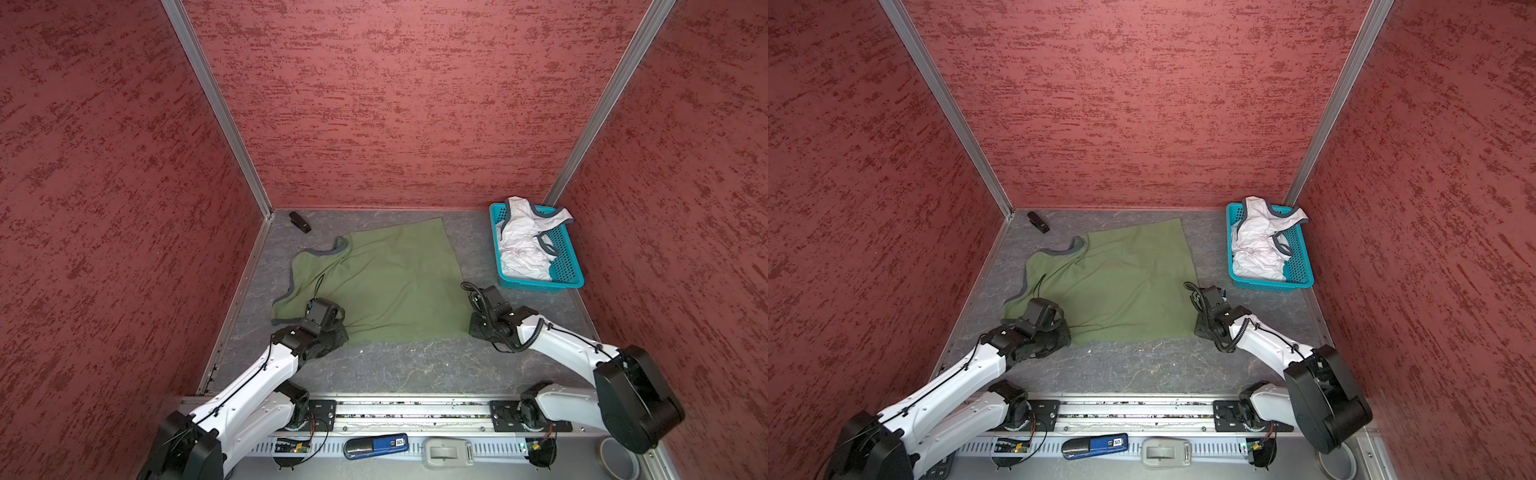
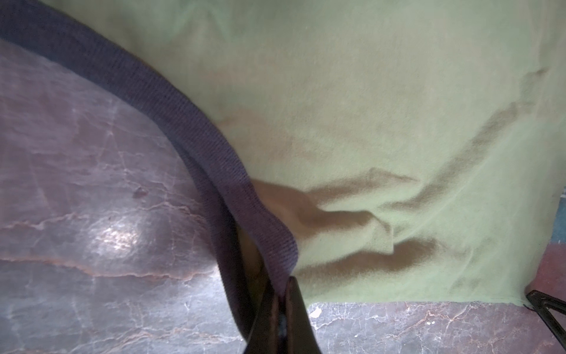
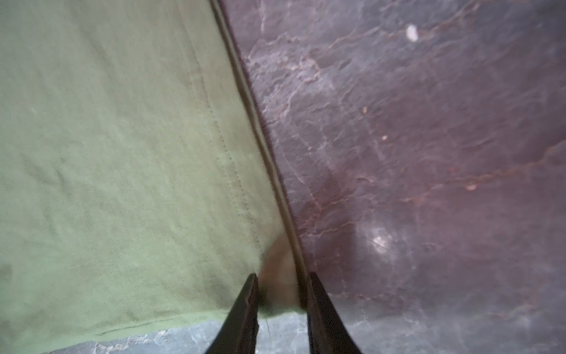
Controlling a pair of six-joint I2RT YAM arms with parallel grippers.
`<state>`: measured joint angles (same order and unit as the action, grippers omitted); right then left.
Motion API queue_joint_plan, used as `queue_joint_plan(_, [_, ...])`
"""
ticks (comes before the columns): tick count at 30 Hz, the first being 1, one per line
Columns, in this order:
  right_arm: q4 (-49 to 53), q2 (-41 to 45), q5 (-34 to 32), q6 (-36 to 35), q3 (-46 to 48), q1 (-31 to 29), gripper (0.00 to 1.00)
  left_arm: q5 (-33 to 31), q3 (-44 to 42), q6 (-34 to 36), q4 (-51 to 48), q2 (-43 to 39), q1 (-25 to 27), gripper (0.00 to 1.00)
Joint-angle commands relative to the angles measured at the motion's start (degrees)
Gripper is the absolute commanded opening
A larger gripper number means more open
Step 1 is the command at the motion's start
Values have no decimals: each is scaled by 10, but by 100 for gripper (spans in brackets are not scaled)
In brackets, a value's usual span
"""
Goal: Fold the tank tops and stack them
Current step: 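Lift the green tank top with both grippers and stretch it toward the far wall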
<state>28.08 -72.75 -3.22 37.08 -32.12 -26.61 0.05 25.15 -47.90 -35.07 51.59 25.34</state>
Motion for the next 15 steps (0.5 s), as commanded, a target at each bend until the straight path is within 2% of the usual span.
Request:
queue_joint_plan(1, [-12, -7, 7, 0, -13, -6, 23, -3, 0, 7, 2, 0, -4, 0])
queue_joint_plan(8, [12, 22, -14, -4, -38, -9, 1, -11, 15, 22, -7, -15, -6, 0])
queue_joint_plan(11, [39, 68, -27, -13, -69, -10, 0, -13, 38, 45, -16, -37, -24, 0])
queue_joint_plan(15, [77, 144, -55, -28, -130, -10, 0, -10, 112, 84, -49, -79, -61, 0])
